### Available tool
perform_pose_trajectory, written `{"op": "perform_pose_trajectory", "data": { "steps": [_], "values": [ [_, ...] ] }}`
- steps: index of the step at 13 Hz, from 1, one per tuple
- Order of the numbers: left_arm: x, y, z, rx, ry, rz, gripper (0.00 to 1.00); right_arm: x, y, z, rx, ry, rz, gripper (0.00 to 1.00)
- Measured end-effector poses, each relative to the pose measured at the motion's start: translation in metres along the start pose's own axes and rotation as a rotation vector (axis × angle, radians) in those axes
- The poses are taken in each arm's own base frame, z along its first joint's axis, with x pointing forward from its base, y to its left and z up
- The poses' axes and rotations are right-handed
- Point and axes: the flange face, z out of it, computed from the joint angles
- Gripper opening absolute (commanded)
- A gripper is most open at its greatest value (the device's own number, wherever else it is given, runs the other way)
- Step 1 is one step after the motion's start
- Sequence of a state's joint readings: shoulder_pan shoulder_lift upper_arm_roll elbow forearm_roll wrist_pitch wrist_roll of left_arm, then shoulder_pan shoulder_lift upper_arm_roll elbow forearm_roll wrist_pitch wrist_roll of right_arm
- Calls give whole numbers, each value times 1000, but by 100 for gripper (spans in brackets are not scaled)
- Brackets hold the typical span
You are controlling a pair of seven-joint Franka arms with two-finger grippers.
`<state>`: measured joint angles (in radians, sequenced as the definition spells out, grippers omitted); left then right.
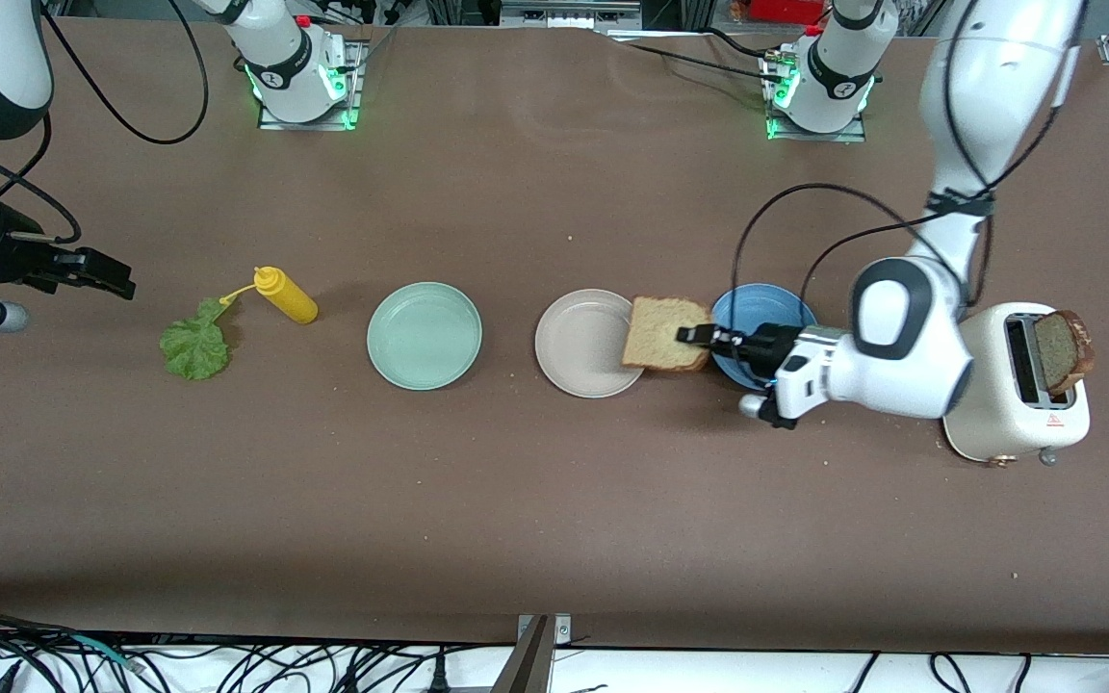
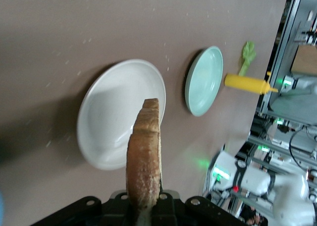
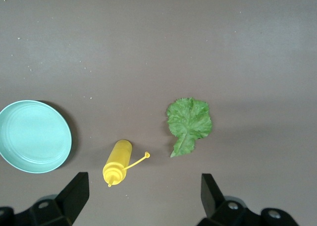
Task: Make sandwich in beige plate with both arms
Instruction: 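Lift the bread slice and carry it onto the beige plate, then open the left gripper to release the bread and withdraw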
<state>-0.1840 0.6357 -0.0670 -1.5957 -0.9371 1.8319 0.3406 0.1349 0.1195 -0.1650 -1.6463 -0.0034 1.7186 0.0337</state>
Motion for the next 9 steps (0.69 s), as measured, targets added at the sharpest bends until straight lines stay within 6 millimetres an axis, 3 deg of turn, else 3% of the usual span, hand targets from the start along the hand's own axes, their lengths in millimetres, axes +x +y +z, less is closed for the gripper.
{"op": "perform_pose_trajectory", "data": {
  "steps": [3, 6, 9],
  "values": [
    [9, 1, 49, -52, 22, -2, 0, 0, 0, 0, 0, 0, 0, 100],
    [11, -11, 64, -64, 9, 8, 0, 0, 0, 0, 0, 0, 0, 100],
    [8, -9, 80, -56, -10, 16, 0, 0, 0, 0, 0, 0, 0, 100]
  ]
}}
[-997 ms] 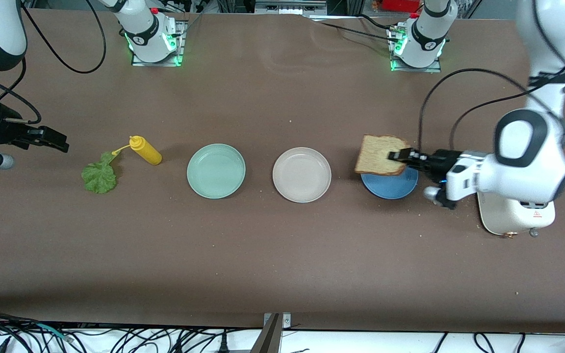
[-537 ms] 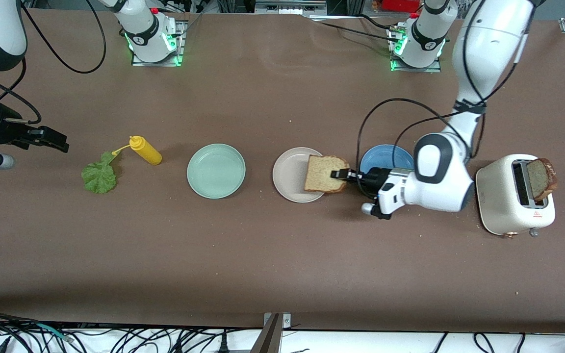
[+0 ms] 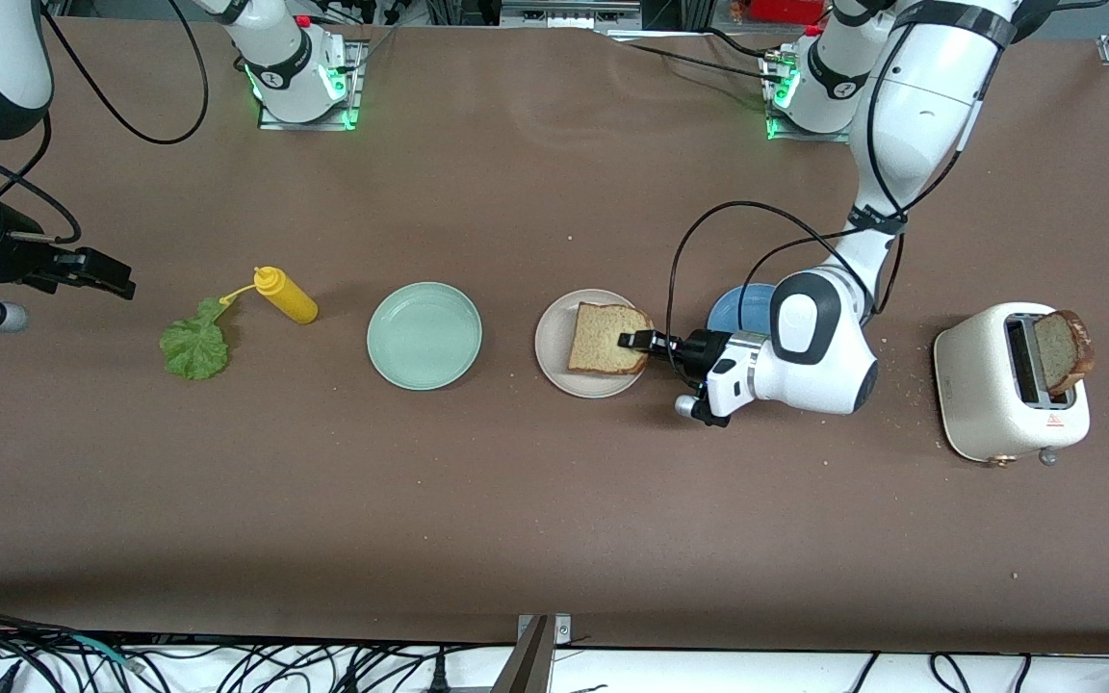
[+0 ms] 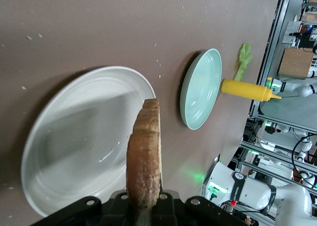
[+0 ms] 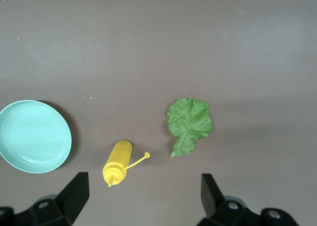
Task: Make sandwich in beige plate with both arms
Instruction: 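Open the left gripper to release the bread and withdraw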
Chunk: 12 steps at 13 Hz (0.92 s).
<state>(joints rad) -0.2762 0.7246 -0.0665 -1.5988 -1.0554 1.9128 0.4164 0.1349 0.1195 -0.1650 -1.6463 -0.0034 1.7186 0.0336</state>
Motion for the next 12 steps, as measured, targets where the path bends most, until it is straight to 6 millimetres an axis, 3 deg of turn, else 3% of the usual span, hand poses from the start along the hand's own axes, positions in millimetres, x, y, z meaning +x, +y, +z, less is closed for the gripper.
{"op": "perform_pose_trajectory", "data": {
  "steps": [3, 6, 7, 8, 9, 12],
  "values": [
    [-4, -6, 19, 7, 19, 19, 0, 0, 0, 0, 0, 0, 0, 100],
    [-12, -25, 35, -34, 75, 69, 0, 0, 0, 0, 0, 0, 0, 100],
    [-15, -30, 38, -38, 79, 79, 20, 0, 0, 0, 0, 0, 0, 100],
    [-17, -33, 39, -37, 79, 85, 82, 0, 0, 0, 0, 0, 0, 100],
    [-17, -34, 40, -36, 79, 91, 100, 0, 0, 0, 0, 0, 0, 100],
    [-14, -32, 34, -21, 107, 105, 100, 0, 0, 0, 0, 0, 0, 100]
  ]
}}
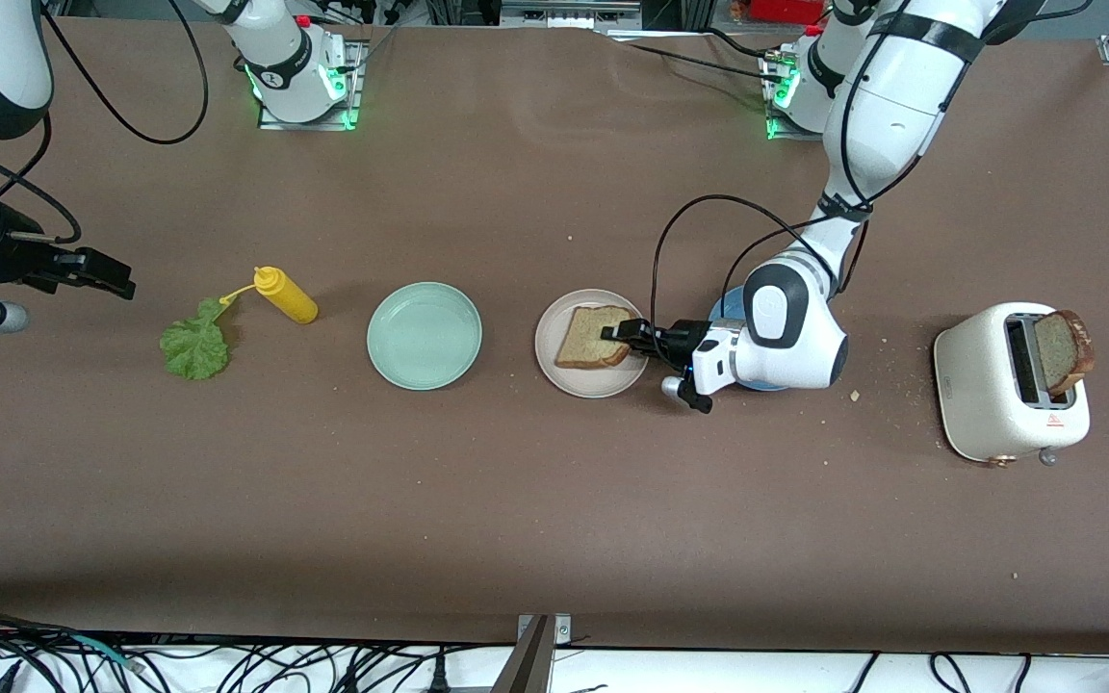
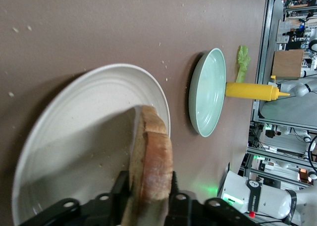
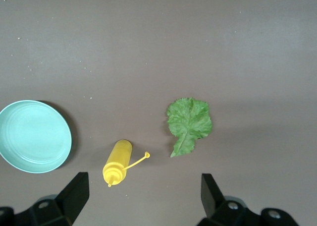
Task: Make sandwich in beige plate with both arms
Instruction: 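Open the left gripper to release the bread and withdraw, then reach the right gripper to the yellow bottle while the left gripper returns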
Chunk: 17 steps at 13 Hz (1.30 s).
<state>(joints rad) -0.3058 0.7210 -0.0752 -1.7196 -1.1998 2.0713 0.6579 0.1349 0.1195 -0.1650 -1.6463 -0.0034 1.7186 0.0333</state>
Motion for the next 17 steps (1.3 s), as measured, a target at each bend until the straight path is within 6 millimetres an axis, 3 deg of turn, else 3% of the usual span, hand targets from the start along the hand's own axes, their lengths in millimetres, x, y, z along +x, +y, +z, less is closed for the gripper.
{"op": "perform_pose_trajectory", "data": {
  "steps": [5, 8, 12, 17],
  "values": [
    [11, 13, -22, 86, 106, 44, 100, 0, 0, 0, 0, 0, -1, 100],
    [18, 17, -57, 147, 143, 70, 100, 0, 0, 0, 0, -1, -1, 100],
    [24, 29, -140, 296, 187, 18, 100, 0, 0, 1, 0, -5, -3, 100],
    [1, 28, -279, 626, 134, 28, 100, -2, -1, 3, 2, -25, -136, 100]
  ]
}}
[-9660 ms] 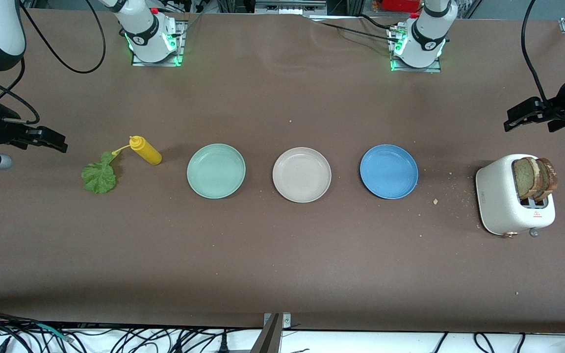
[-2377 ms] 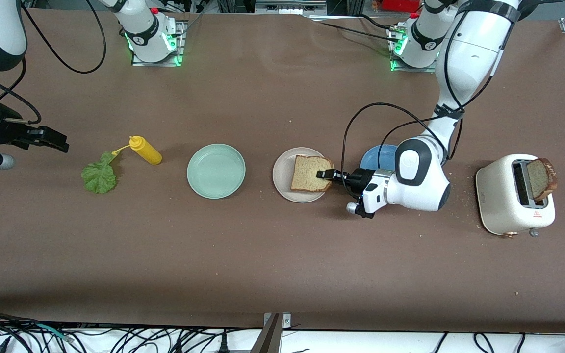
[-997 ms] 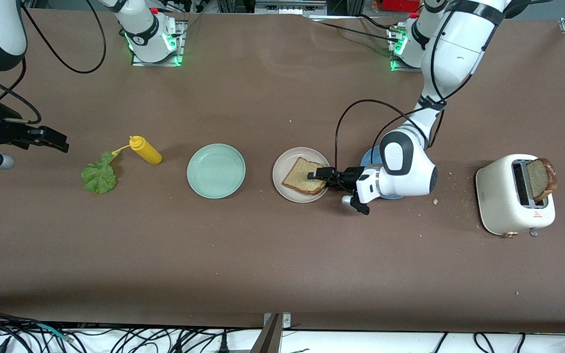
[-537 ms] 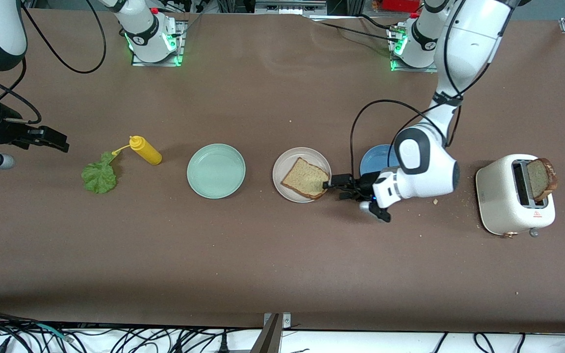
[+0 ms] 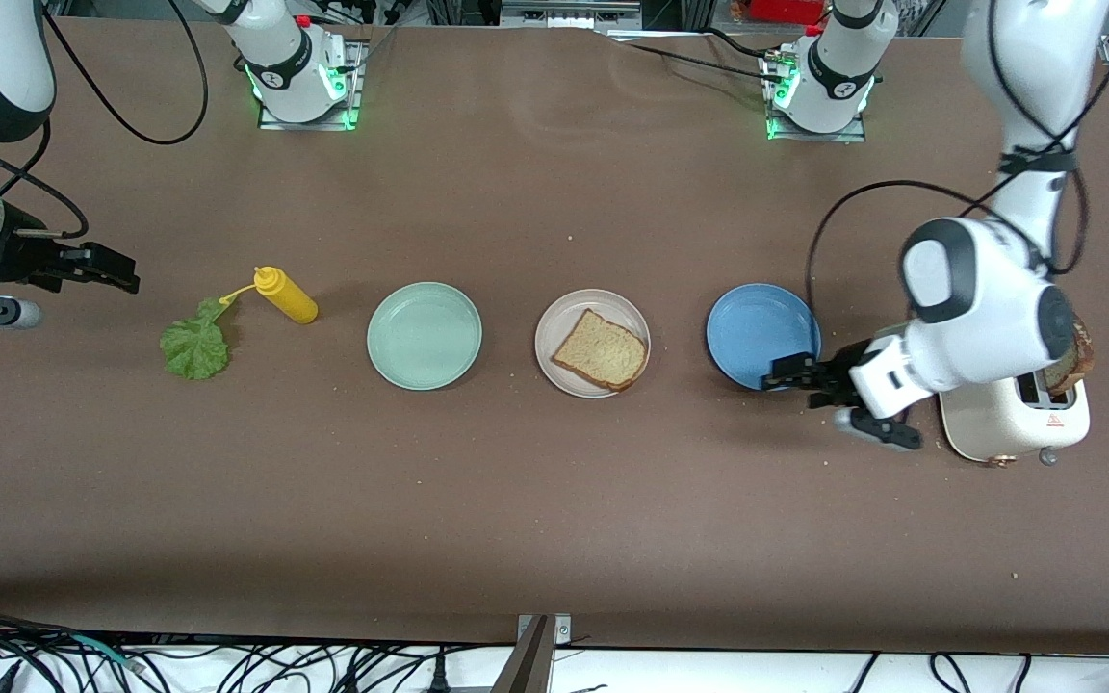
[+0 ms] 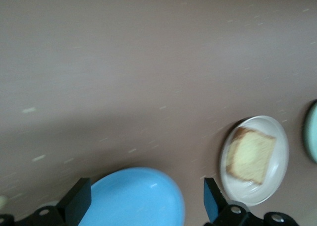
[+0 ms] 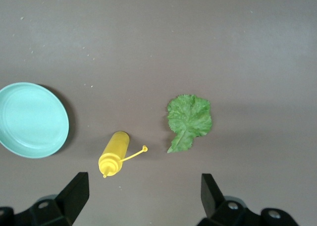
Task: Make sandwich in beige plate with both arms
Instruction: 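Reach the right gripper to the yellow bottle while the left gripper returns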
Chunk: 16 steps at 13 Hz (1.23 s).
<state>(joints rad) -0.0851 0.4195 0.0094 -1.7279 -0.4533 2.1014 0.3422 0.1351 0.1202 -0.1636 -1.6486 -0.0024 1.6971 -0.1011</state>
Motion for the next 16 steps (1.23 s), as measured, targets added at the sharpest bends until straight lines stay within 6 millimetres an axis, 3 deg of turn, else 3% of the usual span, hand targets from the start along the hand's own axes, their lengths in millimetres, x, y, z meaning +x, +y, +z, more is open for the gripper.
{"op": "perform_pose_trajectory", "data": {
  "steps": [3, 5, 7, 10, 16],
  "values": [
    [-17, -54, -58, 122, -12, -8, 100, -8, 0, -4, 19, 15, -235, 100],
    [-28, -71, -83, 162, -34, -13, 100, -21, -3, 6, 95, 59, -373, 100],
    [-37, -69, -105, 178, -109, -16, 100, -42, -3, 36, 156, 114, -465, 100],
    [-45, -50, -150, 233, -232, -53, 100, -71, 3, 84, 270, 173, -635, 100],
    [-49, -22, -216, 297, -271, -94, 100, -115, 78, 158, 436, 321, -908, 100]
  ]
}}
